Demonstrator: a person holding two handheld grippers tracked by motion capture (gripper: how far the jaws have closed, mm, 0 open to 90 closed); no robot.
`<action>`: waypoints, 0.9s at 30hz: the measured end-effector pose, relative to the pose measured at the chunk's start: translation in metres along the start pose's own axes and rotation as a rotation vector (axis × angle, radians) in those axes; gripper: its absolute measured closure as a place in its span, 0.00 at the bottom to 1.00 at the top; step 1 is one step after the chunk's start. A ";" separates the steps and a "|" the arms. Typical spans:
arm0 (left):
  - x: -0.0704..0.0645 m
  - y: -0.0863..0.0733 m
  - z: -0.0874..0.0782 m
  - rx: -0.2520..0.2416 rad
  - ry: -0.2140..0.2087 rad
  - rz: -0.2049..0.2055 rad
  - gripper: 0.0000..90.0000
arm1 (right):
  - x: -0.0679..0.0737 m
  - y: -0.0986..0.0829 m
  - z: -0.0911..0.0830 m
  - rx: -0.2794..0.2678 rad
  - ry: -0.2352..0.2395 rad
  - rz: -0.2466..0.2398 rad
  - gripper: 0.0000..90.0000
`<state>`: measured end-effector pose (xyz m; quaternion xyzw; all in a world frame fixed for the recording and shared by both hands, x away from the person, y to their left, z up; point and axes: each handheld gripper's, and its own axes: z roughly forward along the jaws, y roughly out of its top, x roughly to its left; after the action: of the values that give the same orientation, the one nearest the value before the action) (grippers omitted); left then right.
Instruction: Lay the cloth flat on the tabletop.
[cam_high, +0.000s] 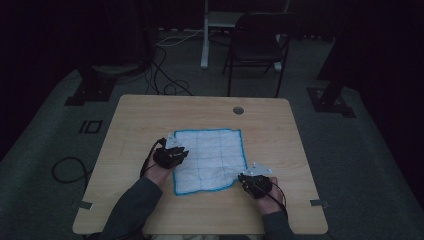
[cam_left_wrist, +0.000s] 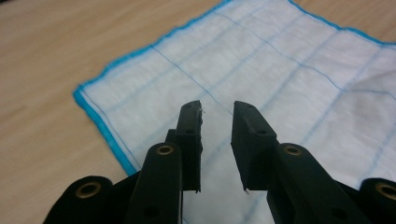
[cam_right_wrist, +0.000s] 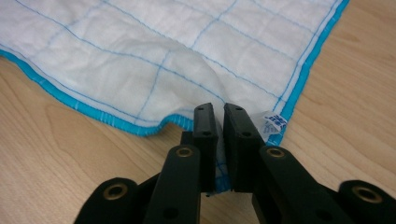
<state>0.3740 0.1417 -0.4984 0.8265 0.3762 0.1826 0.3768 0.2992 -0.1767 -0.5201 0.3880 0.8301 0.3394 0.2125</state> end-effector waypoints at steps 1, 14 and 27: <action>-0.002 -0.002 0.000 0.004 -0.006 0.001 0.82 | 0.000 0.000 -0.001 -0.007 0.000 0.000 0.90; -0.025 -0.040 0.001 0.080 -0.046 -0.003 0.81 | -0.016 0.011 0.011 -0.063 -0.040 0.018 0.77; -0.021 -0.053 -0.001 0.072 -0.039 0.001 0.82 | -0.033 0.024 0.057 -0.011 -0.041 0.040 0.76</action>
<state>0.3342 0.1497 -0.5384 0.8431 0.3749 0.1529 0.3538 0.3666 -0.1690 -0.5380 0.4100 0.8158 0.3402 0.2249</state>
